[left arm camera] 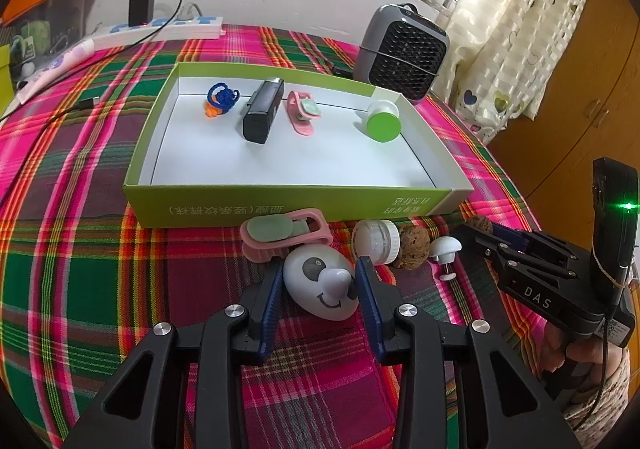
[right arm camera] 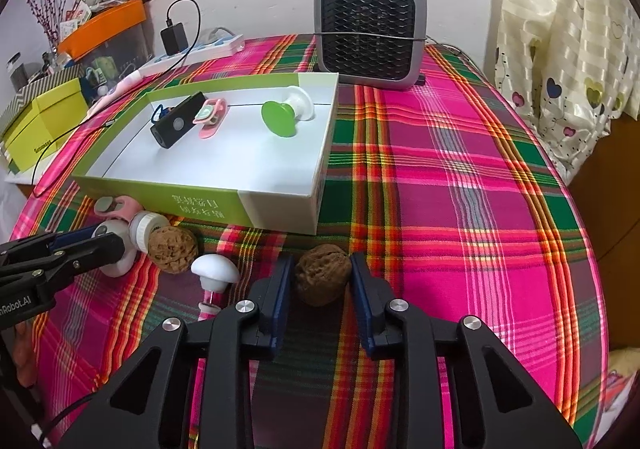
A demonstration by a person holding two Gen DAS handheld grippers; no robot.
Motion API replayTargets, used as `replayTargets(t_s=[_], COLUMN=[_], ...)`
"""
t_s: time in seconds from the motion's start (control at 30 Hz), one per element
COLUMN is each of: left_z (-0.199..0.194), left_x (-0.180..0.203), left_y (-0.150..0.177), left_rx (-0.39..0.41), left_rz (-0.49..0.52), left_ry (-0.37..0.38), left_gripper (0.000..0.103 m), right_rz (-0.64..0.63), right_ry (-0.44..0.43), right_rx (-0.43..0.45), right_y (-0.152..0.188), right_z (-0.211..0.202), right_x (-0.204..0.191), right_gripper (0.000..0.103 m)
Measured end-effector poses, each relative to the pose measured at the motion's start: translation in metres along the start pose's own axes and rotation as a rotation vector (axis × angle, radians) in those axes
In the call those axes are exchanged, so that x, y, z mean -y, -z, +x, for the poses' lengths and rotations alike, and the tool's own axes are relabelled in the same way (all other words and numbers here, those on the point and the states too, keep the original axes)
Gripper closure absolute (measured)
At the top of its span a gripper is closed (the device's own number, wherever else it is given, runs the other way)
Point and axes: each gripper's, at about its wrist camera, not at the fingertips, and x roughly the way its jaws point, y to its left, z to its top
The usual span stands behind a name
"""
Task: Organize objects
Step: 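Close the left gripper on the white panda-face toy while the right gripper grasps the brown walnut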
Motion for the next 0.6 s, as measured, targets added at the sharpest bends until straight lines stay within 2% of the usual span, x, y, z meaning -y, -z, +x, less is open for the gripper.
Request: replayTargets(t_s=[0.6], left_z=[-0.0032], left_x=[-0.0011], left_y=[-0.0018], left_rx=[0.006], left_rz=[0.003], left_ry=[0.000], left_gripper=[0.074], right_rz=[-0.001], right_ry=[0.001], right_rx=[0.001], right_y=[0.0007], right_z=[0.0006], right_x=[-0.0001], right_gripper=[0.073])
